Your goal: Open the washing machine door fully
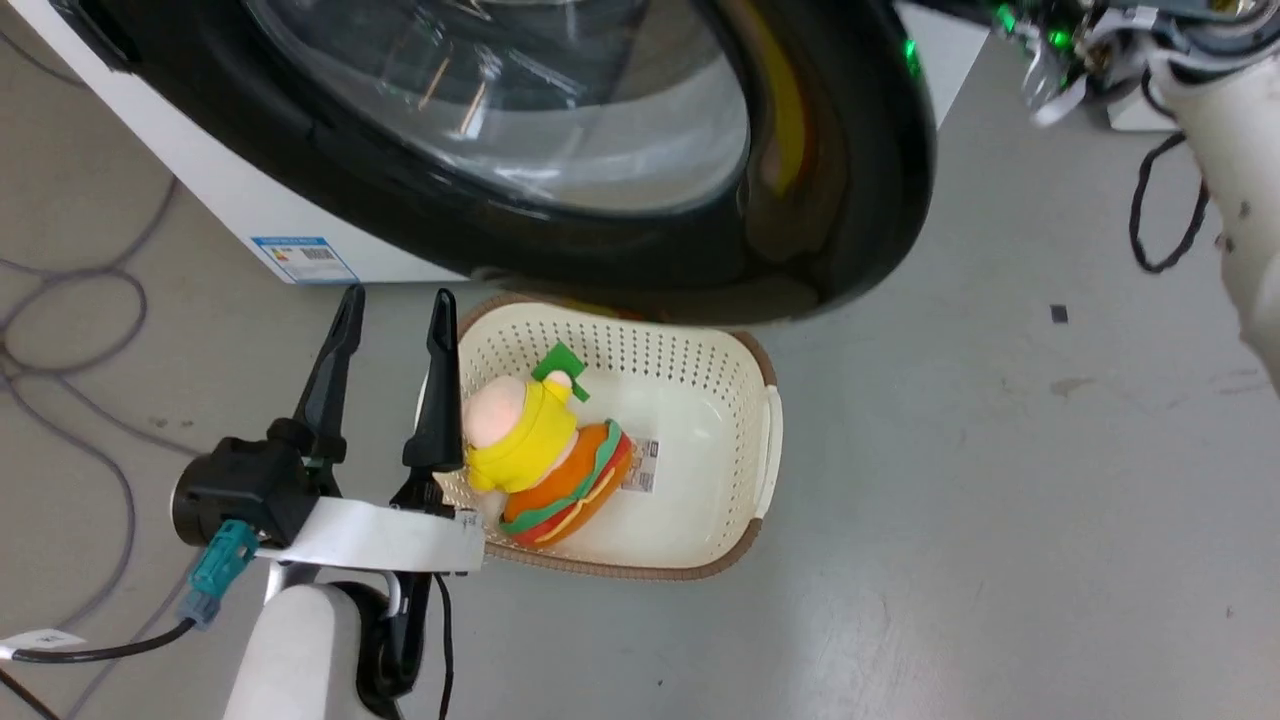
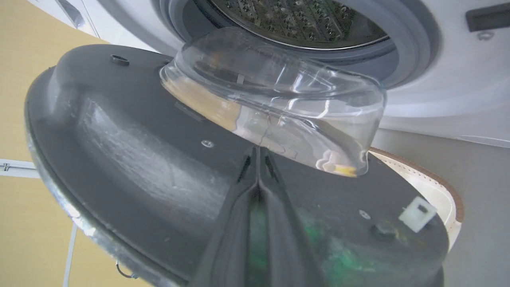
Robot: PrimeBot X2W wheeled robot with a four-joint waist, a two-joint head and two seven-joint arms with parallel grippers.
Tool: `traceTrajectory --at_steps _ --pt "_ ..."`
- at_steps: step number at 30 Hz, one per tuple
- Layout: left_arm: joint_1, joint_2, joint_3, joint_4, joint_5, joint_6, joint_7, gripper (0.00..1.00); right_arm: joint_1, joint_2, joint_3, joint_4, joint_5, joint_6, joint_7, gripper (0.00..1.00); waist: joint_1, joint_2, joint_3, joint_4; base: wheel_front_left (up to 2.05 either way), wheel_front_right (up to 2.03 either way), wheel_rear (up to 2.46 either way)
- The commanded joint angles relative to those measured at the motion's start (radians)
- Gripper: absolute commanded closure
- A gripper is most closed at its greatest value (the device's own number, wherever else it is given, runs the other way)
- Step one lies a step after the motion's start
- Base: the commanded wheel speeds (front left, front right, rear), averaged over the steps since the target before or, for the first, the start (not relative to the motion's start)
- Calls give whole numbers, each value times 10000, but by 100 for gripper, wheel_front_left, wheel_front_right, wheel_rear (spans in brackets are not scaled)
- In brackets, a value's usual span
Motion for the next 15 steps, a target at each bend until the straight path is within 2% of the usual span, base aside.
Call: traceTrajectory --at_steps 1,15 --pt "137 12 -16 32 -16 36 -55 0 325 4 7 -117 101 10 131 100 0 -1 -155 32 0 0 0" --pt "853 12 -87 412 119 57 -55 0 2701 140 133 -1847 1038 10 1155 100 0 -1 -1177 331 0 0 0"
